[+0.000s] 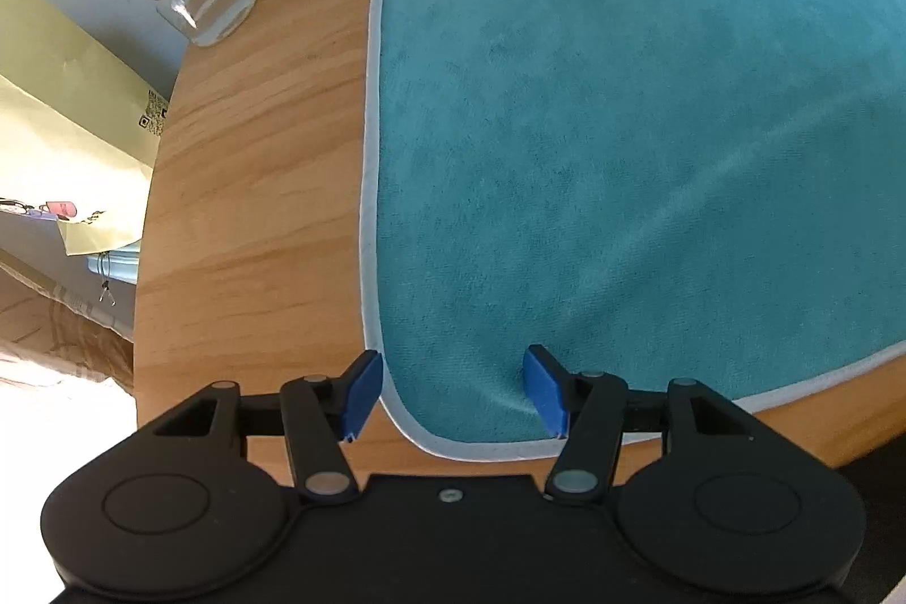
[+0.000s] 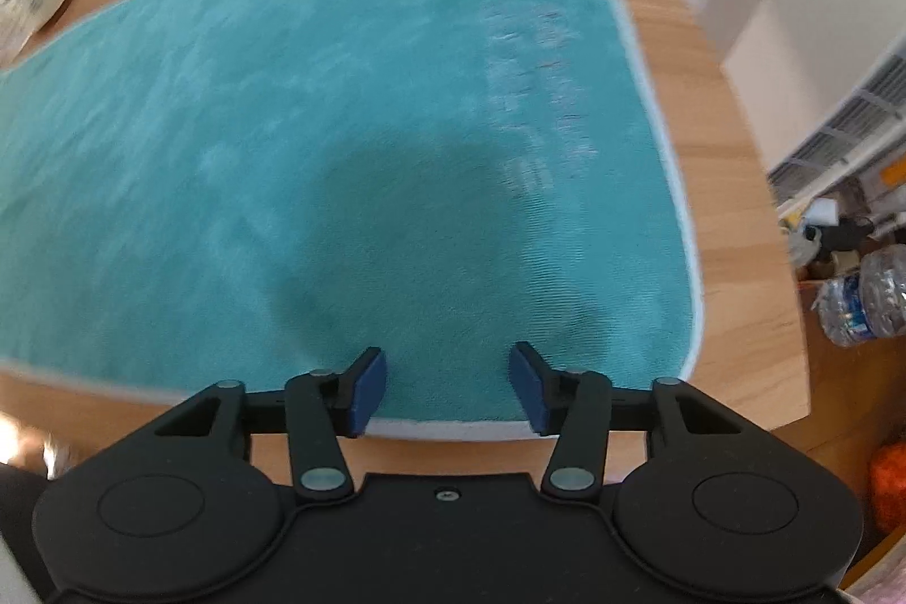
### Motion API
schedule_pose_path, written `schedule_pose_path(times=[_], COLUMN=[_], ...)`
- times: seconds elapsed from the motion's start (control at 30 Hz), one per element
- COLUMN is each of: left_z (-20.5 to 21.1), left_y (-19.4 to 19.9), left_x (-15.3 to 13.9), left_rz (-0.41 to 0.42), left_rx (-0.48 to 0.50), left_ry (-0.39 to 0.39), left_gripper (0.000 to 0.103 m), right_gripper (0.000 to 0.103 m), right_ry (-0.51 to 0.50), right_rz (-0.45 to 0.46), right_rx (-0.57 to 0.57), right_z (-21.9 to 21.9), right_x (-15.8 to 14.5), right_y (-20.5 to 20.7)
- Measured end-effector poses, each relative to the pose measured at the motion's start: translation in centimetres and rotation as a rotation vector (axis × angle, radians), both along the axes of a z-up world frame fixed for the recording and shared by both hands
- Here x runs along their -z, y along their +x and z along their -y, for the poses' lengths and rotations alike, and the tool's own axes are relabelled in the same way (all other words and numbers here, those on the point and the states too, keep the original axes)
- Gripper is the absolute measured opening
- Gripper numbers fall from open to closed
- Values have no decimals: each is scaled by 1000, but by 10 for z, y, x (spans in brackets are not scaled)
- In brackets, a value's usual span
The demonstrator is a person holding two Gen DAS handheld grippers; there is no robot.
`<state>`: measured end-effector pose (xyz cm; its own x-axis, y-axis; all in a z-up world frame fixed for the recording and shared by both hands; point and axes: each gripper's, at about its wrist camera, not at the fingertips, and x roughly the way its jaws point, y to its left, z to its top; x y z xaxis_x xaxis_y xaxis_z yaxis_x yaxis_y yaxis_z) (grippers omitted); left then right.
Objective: Fold towel
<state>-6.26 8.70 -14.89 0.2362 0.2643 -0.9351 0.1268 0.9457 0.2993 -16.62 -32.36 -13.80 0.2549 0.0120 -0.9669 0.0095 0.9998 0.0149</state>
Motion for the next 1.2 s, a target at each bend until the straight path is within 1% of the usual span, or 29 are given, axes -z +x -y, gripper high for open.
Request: schedule_pose_path(times=[0.03, 0.13, 0.2, 0.23, 0.27, 0.3, 0.37, 0.4, 0.5, 0.53, 0.6, 0.67, 0.7, 0.73, 0.8, 0.83, 0.9, 1.0, 1.07, 1.17, 1.2], left_z=[-4, -17, -21, -23, -28, -32, -45, -49, -57, -58, -60, -57, -55, -53, -48, -44, -34, -22, -20, -20, -19], left_y=[-1, -4, -7, -9, -9, -9, 0, 4, 29, 40, 57, 85, 92, 100, 121, 132, 155, 179, 191, 206, 209], left_x=[0, 0, -1, -2, -5, -9, -22, -26, -38, -44, -51, -62, -64, -65, -66, -65, -60, -49, -39, -26, -23], left_rz=[-7, -36, -42, -35, -12, 8, 46, 62, 116, 129, 154, 206, 219, 222, 231, 238, 227, 216, 194, 162, 159], left_rx=[-6, -31, -25, -29, -46, -59, -73, -76, -62, -71, -82, -86, -87, -89, -84, -73, -42, -9, -7, 2, 12], left_ry=[-4, -19, -3, 17, 31, 22, -63, -82, -42, -51, -74, -122, -133, -140, -153, -155, -143, -65, -45, -68, -61], left_gripper=[61, 62, 61, 57, 56, 56, 56, 56, 57, 57, 61, 64, 68, 73, 74, 77, 77, 77, 77, 77, 77], right_gripper=[56, 56, 56, 55, 53, 53, 53, 53, 53, 53, 53, 53, 53, 53, 53, 54, 54, 54, 54, 54, 54], right_ry=[3, 6, 2, 2, 4, 5, 7, 12, -2, -14, -18, -10, -16, -26, -40, -46, -55, -65, -76, -68, -60], right_rz=[3, 12, 7, 7, 9, 11, 58, 81, 105, 113, 136, 163, 172, 180, 187, 190, 198, 200, 193, 185, 181], right_rx=[16, 56, 73, 81, 90, 99, 135, 143, 159, 163, 164, 155, 143, 120, 81, 65, 39, 8, -14, -62, -81], right_z=[-1, 0, -1, 0, 2, 4, 12, 16, 31, 37, 46, 58, 63, 70, 76, 79, 88, 94, 95, 92, 89], right_x=[0, 0, 0, -1, -2, -3, -12, -16, -25, -30, -37, -46, -51, -56, -61, -63, -65, -63, -57, -49, -46], right_y=[-2, -4, -3, -3, -2, -1, -2, -2, 8, 14, 26, 40, 50, 62, 77, 87, 108, 133, 153, 174, 182])
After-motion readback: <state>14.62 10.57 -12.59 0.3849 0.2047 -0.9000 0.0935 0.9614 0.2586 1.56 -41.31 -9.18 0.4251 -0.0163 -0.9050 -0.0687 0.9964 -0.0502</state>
